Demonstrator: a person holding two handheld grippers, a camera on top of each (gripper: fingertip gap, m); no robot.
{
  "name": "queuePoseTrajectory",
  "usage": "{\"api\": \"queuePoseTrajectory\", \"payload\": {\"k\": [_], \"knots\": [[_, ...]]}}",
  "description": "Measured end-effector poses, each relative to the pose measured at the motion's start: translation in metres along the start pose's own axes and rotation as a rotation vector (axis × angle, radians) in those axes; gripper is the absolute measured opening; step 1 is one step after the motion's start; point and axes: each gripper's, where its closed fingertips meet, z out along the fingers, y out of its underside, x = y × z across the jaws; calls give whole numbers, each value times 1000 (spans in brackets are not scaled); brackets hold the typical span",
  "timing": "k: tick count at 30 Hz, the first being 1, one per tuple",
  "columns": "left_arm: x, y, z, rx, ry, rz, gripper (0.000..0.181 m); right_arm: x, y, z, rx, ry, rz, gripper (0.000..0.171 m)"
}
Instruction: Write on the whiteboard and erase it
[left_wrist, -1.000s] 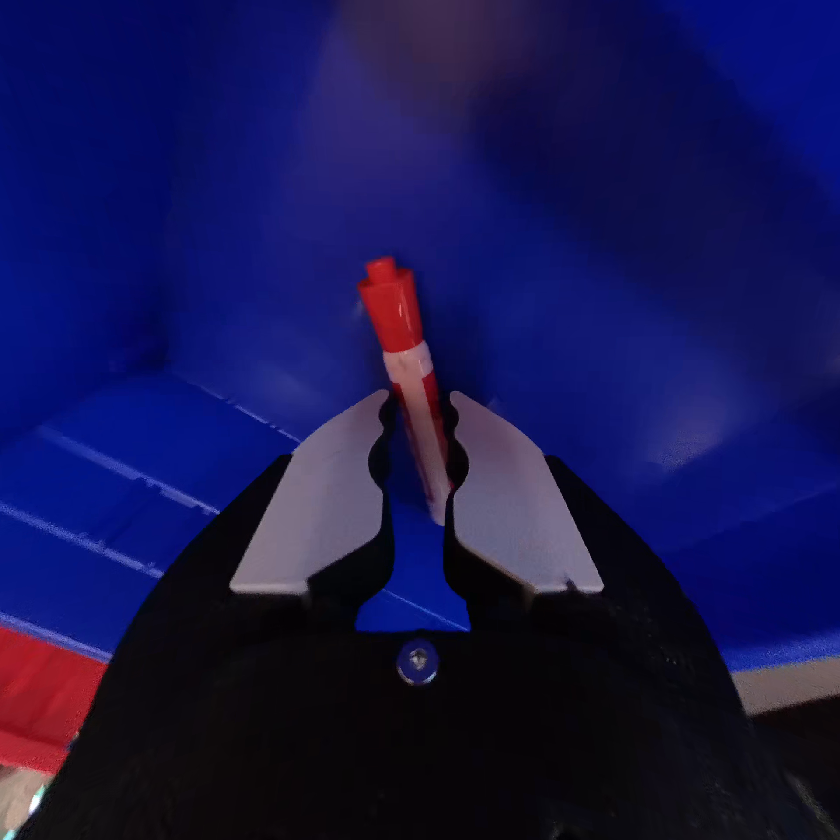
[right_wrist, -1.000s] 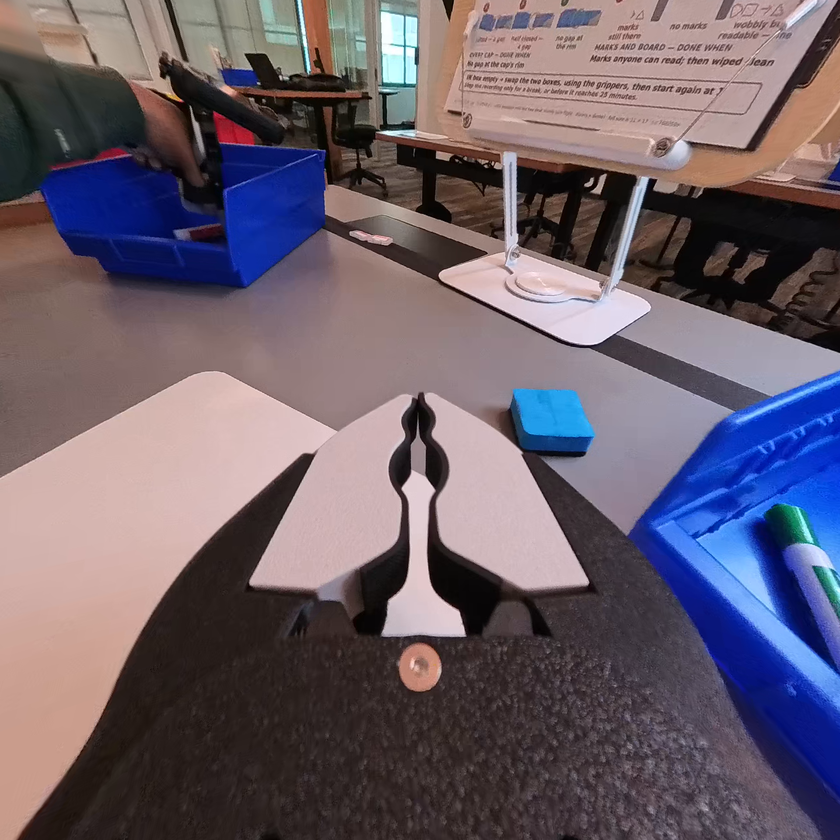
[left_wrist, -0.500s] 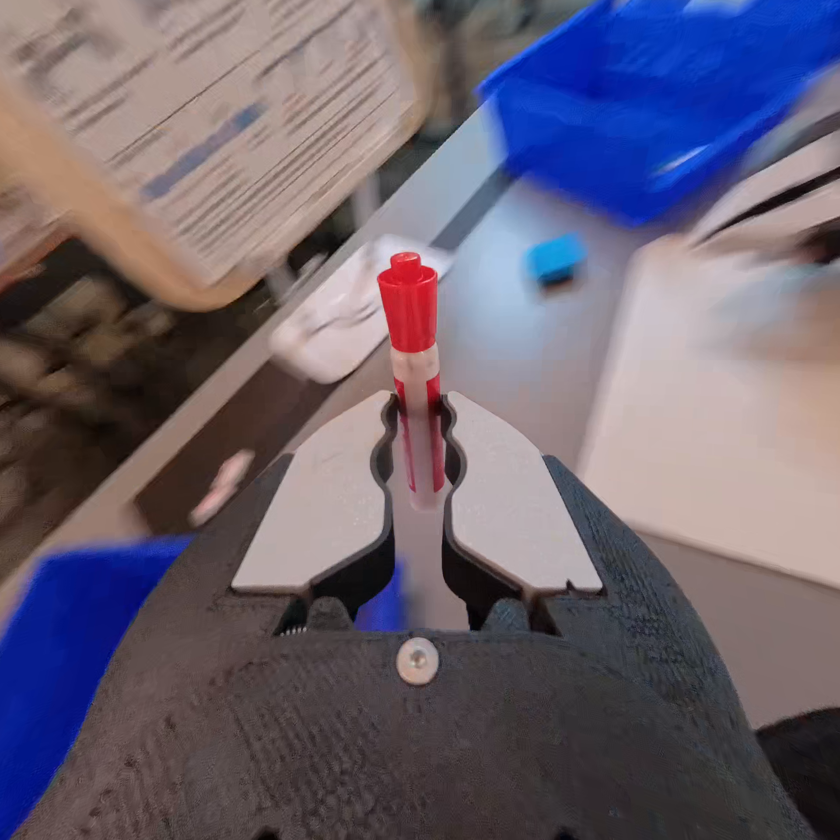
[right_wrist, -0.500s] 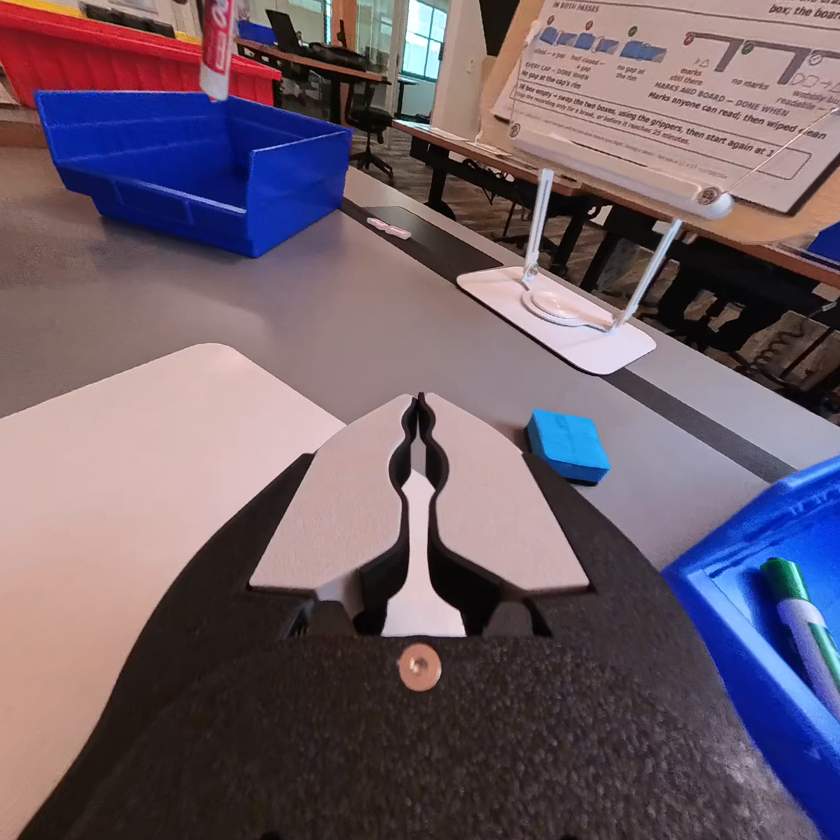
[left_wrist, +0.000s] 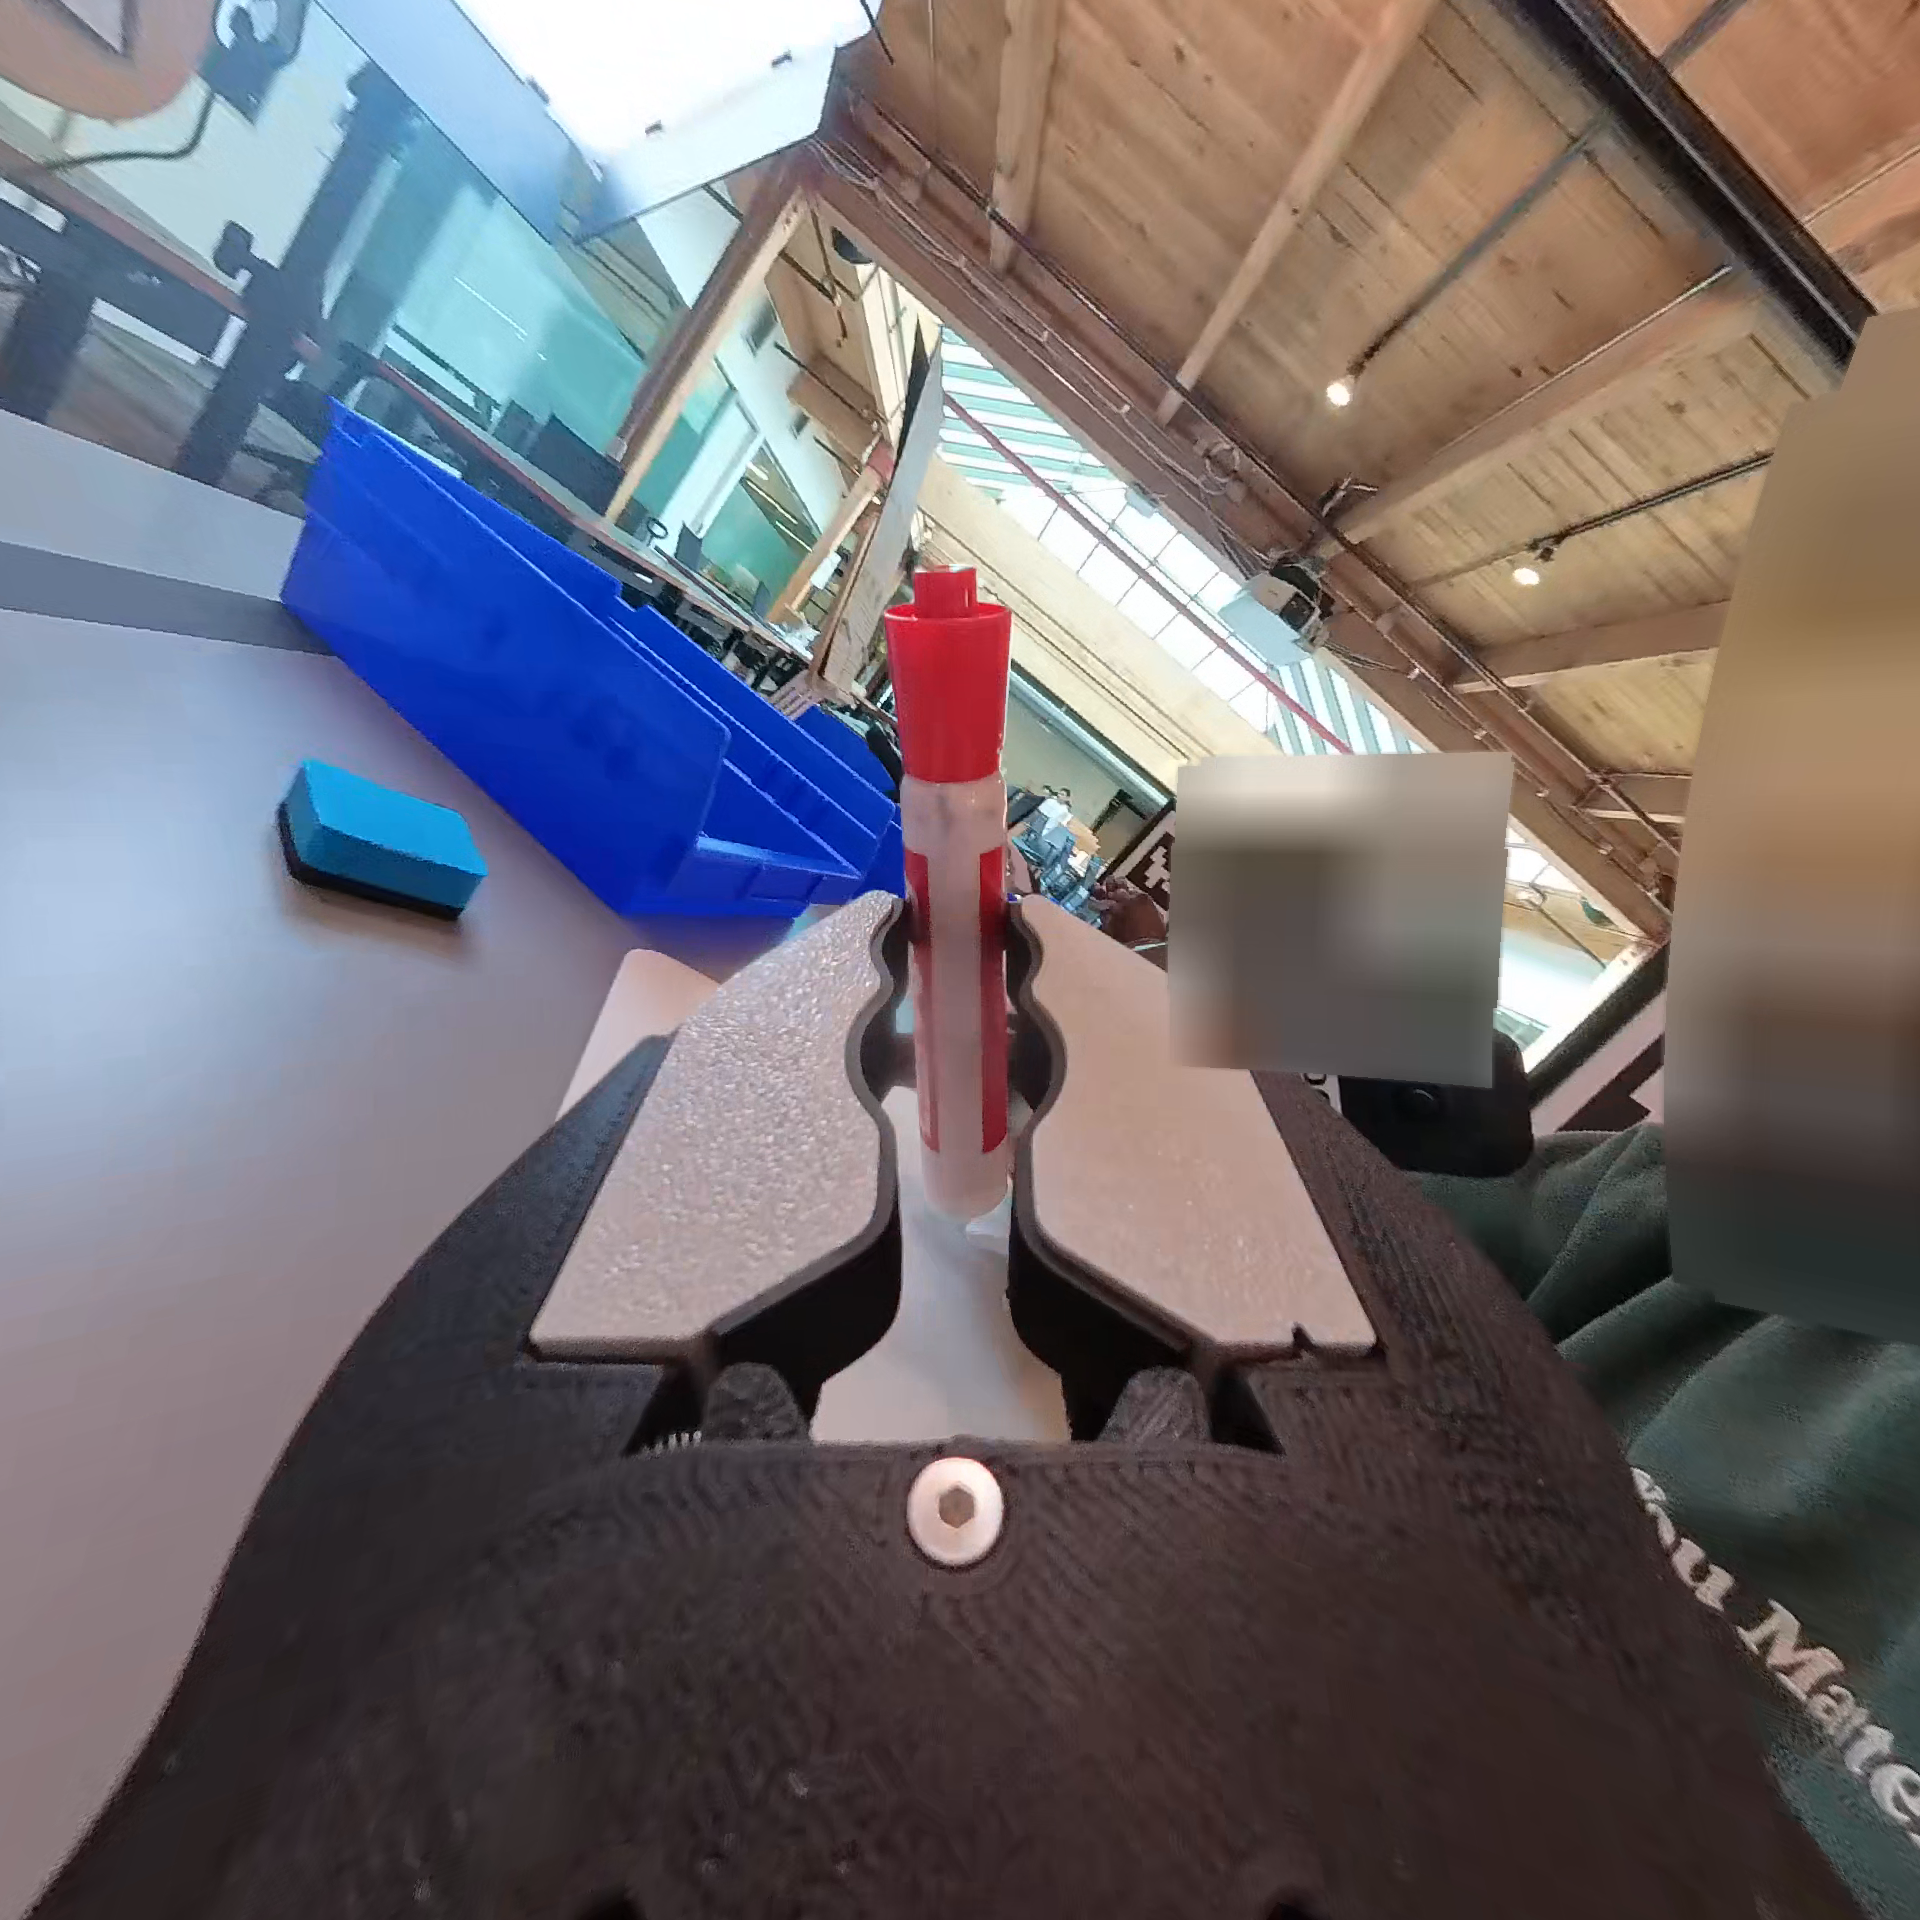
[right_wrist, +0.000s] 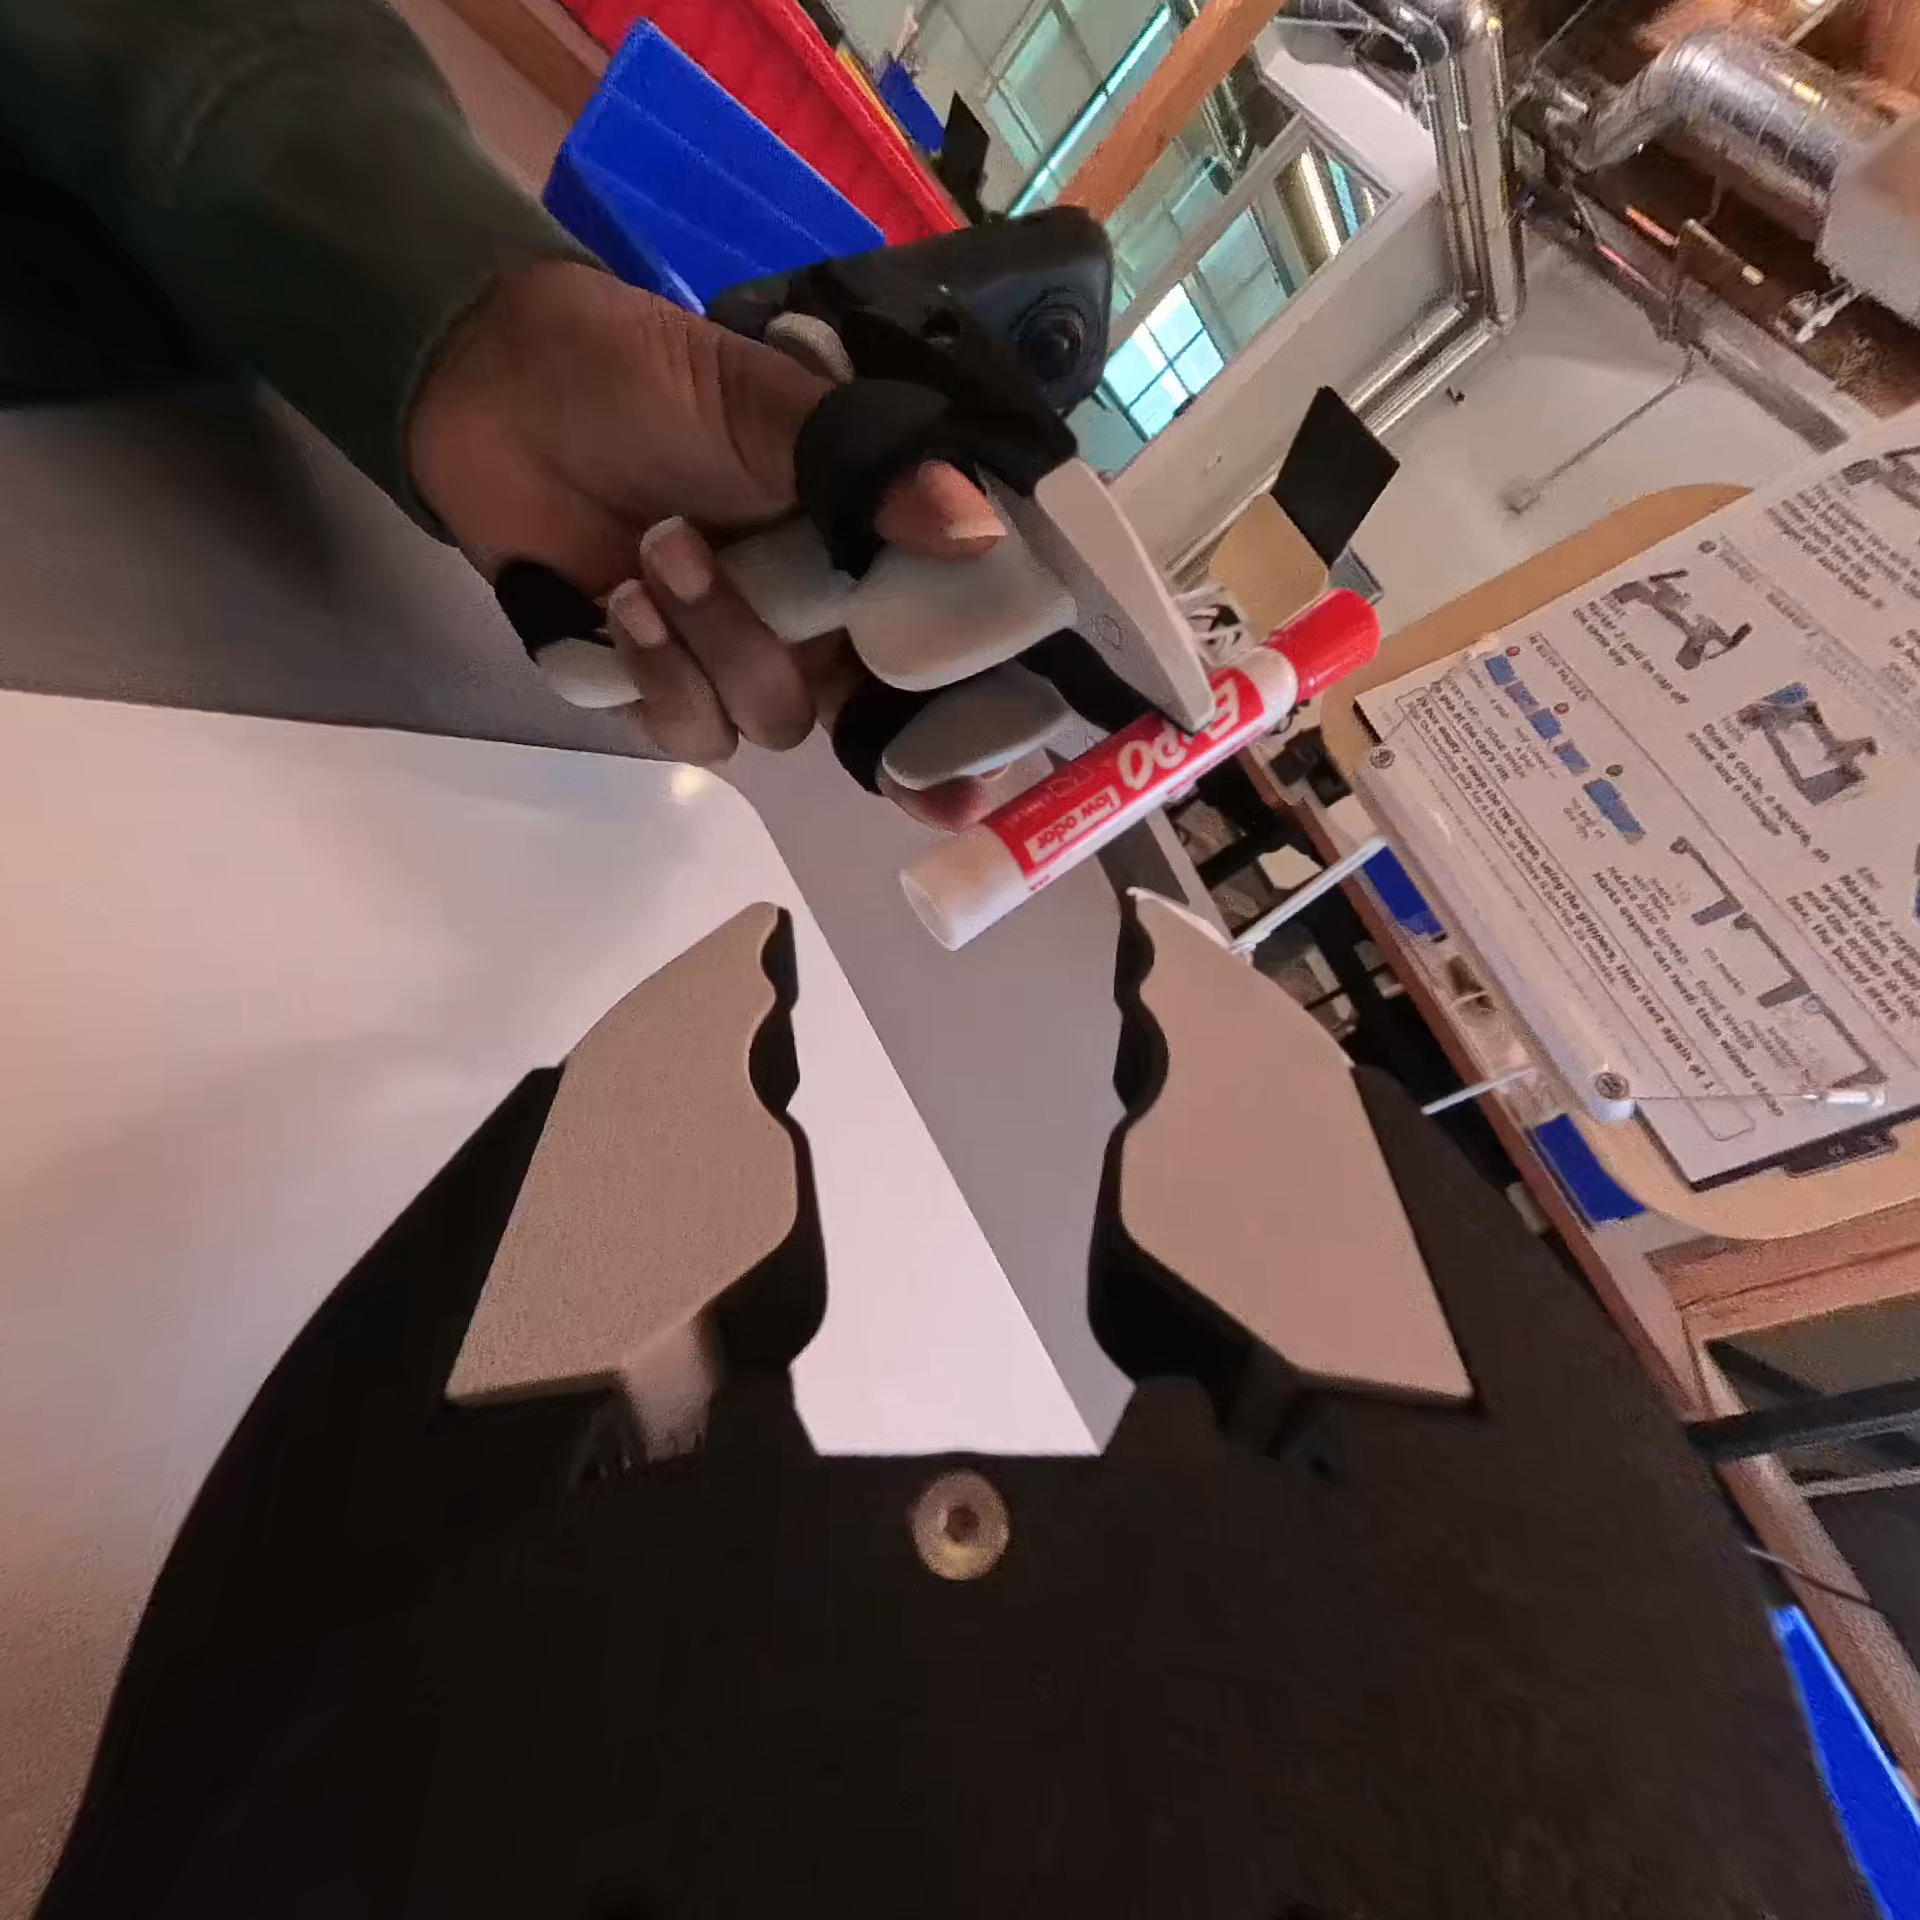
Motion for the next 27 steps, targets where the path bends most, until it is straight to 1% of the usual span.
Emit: {"api": "queuePoseTrajectory", "payload": {"k": [3, 7, 9, 10, 12, 17, 20, 22, 25, 27], "knots": [[4, -6, -4, 51, 1, -12, 17, 3, -1, 8, -24, 57, -31, 59], [11, -7, 1, 100, 28, -59, 17, 14, 2, 16, -51, 113, 17, 58], [17, -4, 3, 98, 38, -49, 17, 20, 3, 14, -49, 144, 41, 51], [18, -7, 2, 112, 38, -51, 17, 22, 2, 12, -40, 149, 46, 52], [18, -9, -1, 118, 43, -66, 17, 26, -1, 9, -26, 164, 51, 48], [17, -8, -3, 147, 58, -181, 17, 36, -9, 1, 11, 208, 40, 45], [24, -6, 1, 149, 93, -255, 17, 29, -17, 4, 18, 201, -15, 45], [31, 2, 5, 119, 108, -257, 17, 26, -21, 7, 9, 217, -68, 45], [27, 7, 8, 104, 90, -272, 17, 31, -25, 6, 19, 249, -91, 39], [36, 5, 10, 134, 156, -302, 18, 35, -22, 7, 14, 259, -92, 36]]}}
